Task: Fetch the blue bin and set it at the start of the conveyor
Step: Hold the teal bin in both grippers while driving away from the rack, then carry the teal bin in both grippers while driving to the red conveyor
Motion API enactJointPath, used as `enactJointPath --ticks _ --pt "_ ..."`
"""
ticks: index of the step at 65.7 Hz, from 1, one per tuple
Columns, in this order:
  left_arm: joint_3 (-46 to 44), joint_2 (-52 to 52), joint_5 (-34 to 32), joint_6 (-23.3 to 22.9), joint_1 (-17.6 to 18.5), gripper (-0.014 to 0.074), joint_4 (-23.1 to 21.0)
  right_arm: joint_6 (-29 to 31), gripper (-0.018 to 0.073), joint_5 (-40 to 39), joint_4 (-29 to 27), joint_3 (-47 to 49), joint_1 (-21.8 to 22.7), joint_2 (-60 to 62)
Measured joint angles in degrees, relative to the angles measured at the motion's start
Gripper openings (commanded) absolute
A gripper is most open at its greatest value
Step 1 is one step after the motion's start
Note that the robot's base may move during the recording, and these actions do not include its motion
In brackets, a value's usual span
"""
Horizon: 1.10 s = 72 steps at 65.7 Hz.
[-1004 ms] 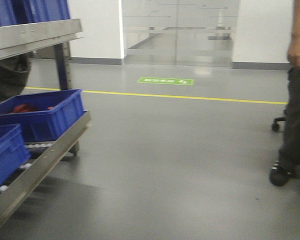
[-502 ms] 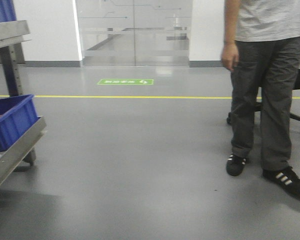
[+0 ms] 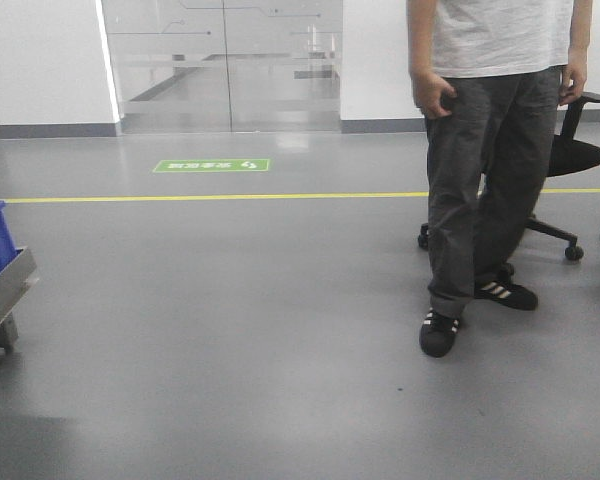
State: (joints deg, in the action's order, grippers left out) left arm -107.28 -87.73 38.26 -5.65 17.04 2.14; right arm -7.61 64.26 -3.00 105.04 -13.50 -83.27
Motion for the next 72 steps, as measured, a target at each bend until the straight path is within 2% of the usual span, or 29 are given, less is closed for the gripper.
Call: enactJointPath --ticks 72 --pt "0.00 0.00 0.00 0.00 0.00 -0.0111 0.00 0.00 -0.0151 0.00 0.00 0.00 0.00 0.00"
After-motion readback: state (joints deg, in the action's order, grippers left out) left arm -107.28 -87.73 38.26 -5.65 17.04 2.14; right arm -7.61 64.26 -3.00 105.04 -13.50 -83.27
